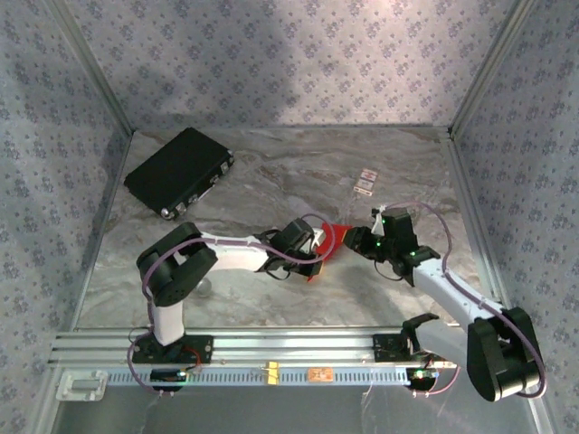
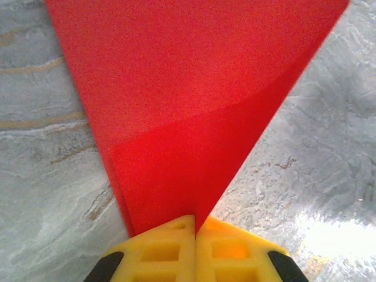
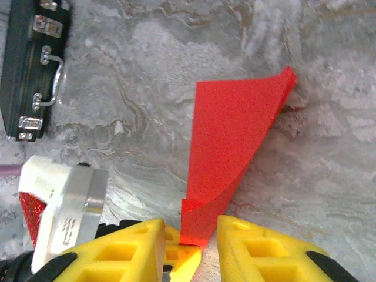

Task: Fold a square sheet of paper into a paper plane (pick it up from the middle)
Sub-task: Fold the wing for the fifth time at the center of the table.

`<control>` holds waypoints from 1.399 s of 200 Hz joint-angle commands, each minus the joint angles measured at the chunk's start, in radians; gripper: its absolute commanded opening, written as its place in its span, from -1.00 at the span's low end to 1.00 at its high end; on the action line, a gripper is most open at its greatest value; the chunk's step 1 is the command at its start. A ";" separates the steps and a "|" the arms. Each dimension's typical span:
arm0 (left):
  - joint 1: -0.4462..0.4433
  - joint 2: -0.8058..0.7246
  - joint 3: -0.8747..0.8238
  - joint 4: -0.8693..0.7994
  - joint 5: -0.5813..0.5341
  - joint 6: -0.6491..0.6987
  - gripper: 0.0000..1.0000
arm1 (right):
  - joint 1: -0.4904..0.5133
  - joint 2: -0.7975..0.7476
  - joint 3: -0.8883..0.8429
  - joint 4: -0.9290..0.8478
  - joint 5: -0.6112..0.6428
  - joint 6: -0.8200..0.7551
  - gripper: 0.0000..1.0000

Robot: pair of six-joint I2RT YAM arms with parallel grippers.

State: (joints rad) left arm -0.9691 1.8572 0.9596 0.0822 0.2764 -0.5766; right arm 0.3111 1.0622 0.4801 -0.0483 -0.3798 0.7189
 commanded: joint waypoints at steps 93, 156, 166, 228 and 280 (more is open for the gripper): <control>0.079 0.068 -0.090 0.275 0.262 -0.196 -1.00 | 0.030 0.168 0.003 0.068 -0.229 -0.121 -0.52; 0.093 0.076 -0.146 0.401 0.293 -0.272 -1.00 | 0.027 0.213 0.009 0.083 -0.243 -0.121 -0.58; 0.097 0.076 -0.151 0.415 0.297 -0.284 -1.00 | 0.027 0.225 0.010 0.095 -0.257 -0.120 -0.58; 0.111 0.094 -0.189 0.506 0.318 -0.362 -1.00 | 0.034 0.296 0.032 0.157 -0.320 -0.123 -0.65; 0.113 0.106 -0.203 0.525 0.319 -0.394 -1.00 | 0.040 0.365 0.063 0.192 -0.344 -0.124 -0.66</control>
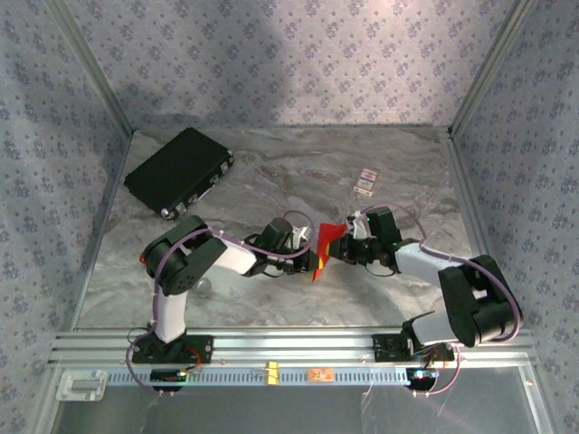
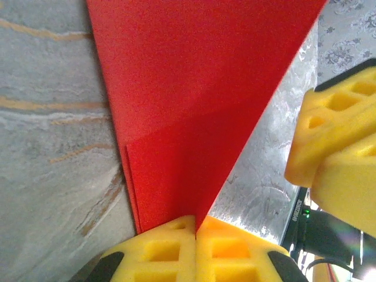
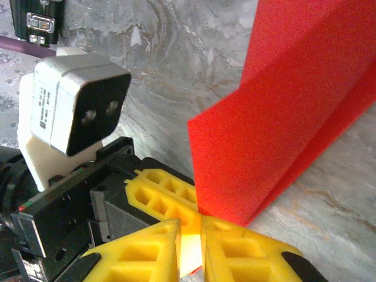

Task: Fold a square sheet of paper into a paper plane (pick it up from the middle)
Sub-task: Fold the wing for the fifth time at the center of the table.

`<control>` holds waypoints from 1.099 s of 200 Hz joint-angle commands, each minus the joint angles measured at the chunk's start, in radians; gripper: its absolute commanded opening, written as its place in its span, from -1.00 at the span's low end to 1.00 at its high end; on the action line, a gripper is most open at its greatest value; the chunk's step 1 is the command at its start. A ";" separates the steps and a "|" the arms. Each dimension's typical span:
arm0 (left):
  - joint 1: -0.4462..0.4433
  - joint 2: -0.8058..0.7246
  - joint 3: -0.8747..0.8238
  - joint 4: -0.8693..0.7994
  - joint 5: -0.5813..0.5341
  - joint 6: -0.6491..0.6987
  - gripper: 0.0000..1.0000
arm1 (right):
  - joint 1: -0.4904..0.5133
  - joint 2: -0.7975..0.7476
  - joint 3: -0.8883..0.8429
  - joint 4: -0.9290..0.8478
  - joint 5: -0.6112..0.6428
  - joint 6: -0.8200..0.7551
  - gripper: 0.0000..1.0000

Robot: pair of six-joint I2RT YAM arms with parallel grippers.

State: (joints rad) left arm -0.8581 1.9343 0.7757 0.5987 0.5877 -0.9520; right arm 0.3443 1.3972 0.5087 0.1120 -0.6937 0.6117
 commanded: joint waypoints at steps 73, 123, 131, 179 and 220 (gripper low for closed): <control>0.003 0.023 -0.038 0.001 -0.019 -0.045 -1.00 | 0.001 0.154 0.088 0.064 -0.034 -0.020 -0.72; 0.007 0.015 -0.063 -0.004 -0.053 -0.070 -1.00 | -0.024 0.202 0.102 0.082 -0.046 -0.020 -0.74; 0.006 0.013 -0.067 -0.003 -0.059 -0.073 -1.00 | -0.031 0.205 0.099 0.086 -0.051 -0.018 -0.74; 0.008 0.018 -0.077 0.004 -0.075 -0.091 -1.00 | -0.043 0.229 0.109 0.091 -0.082 -0.026 -0.74; 0.010 0.023 -0.070 -0.017 -0.074 -0.094 -1.00 | -0.041 0.250 0.123 0.086 -0.100 -0.030 -0.74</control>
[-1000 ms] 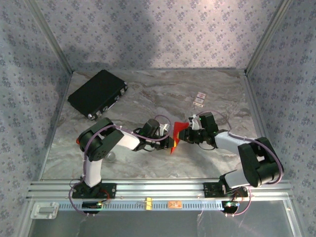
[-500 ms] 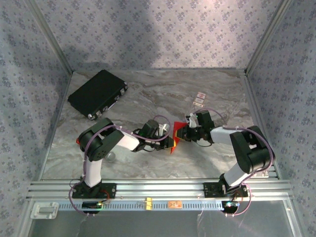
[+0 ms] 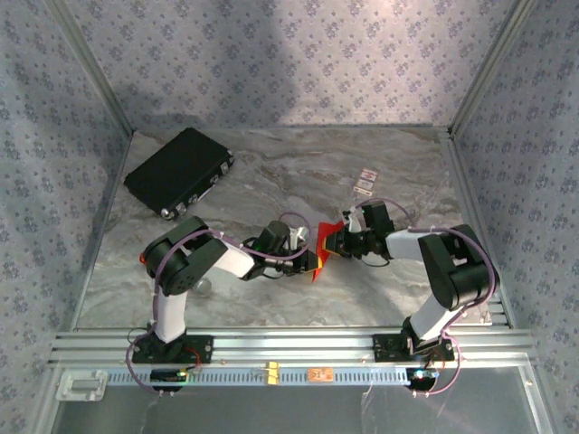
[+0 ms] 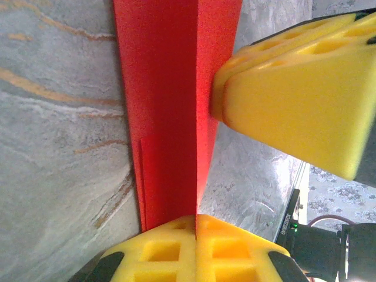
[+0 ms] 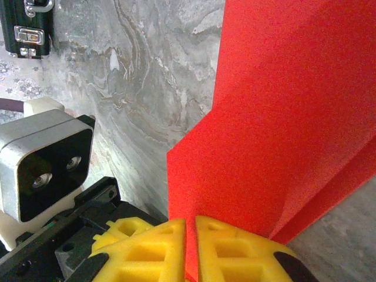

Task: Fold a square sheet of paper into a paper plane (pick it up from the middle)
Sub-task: Fold the wing for the fifth time at the center of the table.

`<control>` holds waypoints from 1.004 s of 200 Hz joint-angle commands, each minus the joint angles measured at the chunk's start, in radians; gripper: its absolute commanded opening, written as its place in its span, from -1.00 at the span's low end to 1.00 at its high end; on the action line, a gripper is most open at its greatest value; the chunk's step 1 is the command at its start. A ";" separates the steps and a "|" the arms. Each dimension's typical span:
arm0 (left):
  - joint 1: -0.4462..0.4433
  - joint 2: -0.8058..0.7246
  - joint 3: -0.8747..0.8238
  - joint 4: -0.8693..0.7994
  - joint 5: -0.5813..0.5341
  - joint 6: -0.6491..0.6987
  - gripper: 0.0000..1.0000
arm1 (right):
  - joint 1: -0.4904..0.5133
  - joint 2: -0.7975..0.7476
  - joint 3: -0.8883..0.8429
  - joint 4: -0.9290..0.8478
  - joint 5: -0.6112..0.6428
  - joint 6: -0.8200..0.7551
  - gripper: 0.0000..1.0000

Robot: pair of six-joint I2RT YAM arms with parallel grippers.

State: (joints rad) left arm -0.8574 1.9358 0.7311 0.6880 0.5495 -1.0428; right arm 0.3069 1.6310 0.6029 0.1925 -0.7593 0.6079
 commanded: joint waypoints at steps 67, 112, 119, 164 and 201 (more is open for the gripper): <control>0.011 0.043 -0.003 -0.139 -0.025 -0.006 -1.00 | 0.019 0.010 0.046 -0.032 -0.038 -0.053 -0.72; 0.013 0.054 0.004 -0.144 -0.021 -0.015 -1.00 | 0.020 0.040 0.051 -0.050 0.002 -0.057 -0.73; 0.012 0.053 0.004 -0.147 -0.020 -0.015 -1.00 | 0.019 0.045 0.053 -0.048 0.007 -0.057 -0.73; 0.016 0.060 0.005 -0.171 -0.020 -0.012 -1.00 | 0.014 0.075 0.063 -0.054 0.021 -0.066 -0.73; 0.017 0.063 0.008 -0.186 -0.023 -0.012 -1.00 | 0.012 0.097 0.066 -0.055 0.035 -0.066 -0.73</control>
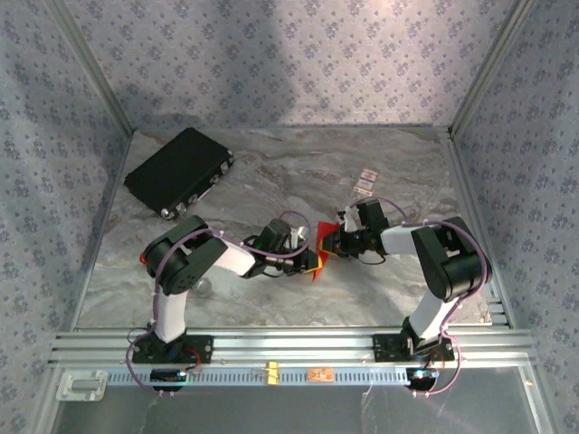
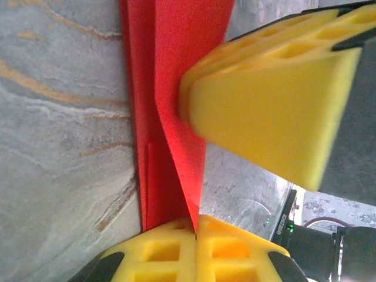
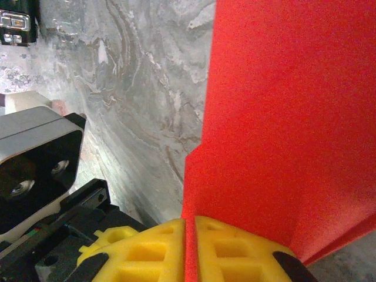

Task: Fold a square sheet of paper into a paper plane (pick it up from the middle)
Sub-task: Fold the wing for the fifth time at the center of the table.

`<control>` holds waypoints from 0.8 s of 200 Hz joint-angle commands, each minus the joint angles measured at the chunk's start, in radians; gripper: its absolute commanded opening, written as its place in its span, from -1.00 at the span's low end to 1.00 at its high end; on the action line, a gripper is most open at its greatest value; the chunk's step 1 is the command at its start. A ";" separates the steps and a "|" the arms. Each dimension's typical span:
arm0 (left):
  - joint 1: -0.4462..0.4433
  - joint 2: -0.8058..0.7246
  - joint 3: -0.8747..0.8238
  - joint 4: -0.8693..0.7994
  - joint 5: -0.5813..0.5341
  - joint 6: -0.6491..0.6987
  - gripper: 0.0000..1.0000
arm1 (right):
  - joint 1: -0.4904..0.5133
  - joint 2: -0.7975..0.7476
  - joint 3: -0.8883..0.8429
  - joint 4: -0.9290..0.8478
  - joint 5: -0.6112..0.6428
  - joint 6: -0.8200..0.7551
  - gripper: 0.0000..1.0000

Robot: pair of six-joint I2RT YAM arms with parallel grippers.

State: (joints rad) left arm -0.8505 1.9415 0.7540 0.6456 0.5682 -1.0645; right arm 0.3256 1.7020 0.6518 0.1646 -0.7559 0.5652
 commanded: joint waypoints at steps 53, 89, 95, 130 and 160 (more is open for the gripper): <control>0.010 0.039 -0.002 -0.175 -0.026 0.045 -0.86 | -0.007 0.061 0.027 -0.082 0.067 -0.037 -0.75; 0.006 -0.007 0.005 -0.213 -0.011 0.076 -0.75 | -0.006 0.066 0.034 -0.120 0.092 -0.044 -0.76; 0.005 -0.015 0.004 -0.216 -0.010 0.080 -0.75 | -0.006 0.065 0.034 -0.120 0.095 -0.044 -0.76; -0.005 -0.043 0.000 -0.221 0.005 0.089 -0.85 | -0.005 0.073 0.040 -0.132 0.102 -0.042 -0.76; -0.018 -0.043 -0.002 -0.219 0.022 0.097 -0.98 | -0.004 0.079 0.038 -0.137 0.110 -0.038 -0.77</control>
State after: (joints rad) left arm -0.8528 1.9129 0.7761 0.5304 0.5747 -0.9993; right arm 0.3252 1.7355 0.6930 0.0940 -0.7452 0.5488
